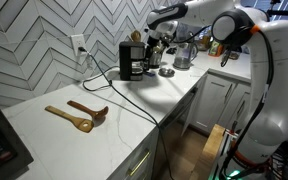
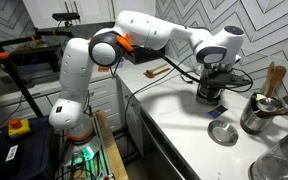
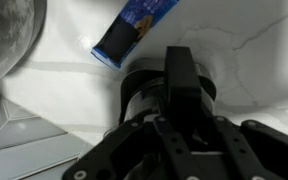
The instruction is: Insert the coffee pot into the coffee maker
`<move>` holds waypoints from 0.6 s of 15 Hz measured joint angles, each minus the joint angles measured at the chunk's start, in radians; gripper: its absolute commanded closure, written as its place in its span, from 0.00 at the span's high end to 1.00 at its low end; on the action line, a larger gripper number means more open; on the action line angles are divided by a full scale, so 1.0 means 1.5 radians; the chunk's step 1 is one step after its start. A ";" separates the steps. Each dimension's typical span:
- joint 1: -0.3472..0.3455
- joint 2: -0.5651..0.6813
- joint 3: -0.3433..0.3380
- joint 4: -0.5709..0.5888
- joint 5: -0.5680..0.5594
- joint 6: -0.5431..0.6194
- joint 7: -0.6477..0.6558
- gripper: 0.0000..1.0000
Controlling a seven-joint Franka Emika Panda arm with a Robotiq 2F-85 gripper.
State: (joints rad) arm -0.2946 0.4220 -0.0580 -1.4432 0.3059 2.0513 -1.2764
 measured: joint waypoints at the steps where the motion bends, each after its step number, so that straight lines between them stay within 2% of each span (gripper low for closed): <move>1: 0.000 0.000 0.000 0.000 0.000 0.003 0.000 0.07; 4: 0.000 0.001 0.001 -0.002 0.000 0.013 0.000 0.07; 6: 0.000 0.002 0.003 -0.003 0.000 0.018 0.000 0.55; 7: 0.000 0.003 0.004 -0.003 0.000 0.021 0.000 0.56; 9: 0.000 0.006 0.006 -0.004 0.000 0.027 0.000 0.69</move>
State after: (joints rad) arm -0.2943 0.4316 -0.0497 -1.4484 0.3059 2.0920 -1.2764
